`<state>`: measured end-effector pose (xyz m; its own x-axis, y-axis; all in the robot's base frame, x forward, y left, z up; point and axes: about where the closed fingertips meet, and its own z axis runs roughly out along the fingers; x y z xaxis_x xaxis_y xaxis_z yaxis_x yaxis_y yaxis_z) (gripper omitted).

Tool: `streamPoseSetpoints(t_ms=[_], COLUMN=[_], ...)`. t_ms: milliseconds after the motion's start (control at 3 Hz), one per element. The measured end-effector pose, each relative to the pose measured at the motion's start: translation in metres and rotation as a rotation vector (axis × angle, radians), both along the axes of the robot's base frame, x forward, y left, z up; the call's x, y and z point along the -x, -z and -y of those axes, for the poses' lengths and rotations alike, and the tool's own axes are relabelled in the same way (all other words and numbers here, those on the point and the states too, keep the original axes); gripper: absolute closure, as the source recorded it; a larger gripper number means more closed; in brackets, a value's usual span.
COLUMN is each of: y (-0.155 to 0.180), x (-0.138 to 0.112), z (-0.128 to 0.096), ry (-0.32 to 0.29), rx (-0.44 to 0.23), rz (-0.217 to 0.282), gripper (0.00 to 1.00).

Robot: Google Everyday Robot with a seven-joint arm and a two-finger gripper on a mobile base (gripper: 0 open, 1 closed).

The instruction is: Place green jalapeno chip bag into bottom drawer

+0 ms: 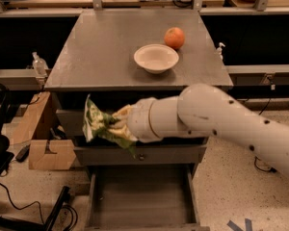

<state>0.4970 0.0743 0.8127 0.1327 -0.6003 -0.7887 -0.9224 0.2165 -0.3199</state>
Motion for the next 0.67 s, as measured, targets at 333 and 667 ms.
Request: streamPoseSetpoints(t_ms=[333,667], y=[0.0217,0.0217], x=[0.0103,0.0103], z=[0.0105,0.0105], ry=[0.006,0.006], rx=[0.005,0.005], rz=[-0.031,-0.031], gripper=[1.0,1.0])
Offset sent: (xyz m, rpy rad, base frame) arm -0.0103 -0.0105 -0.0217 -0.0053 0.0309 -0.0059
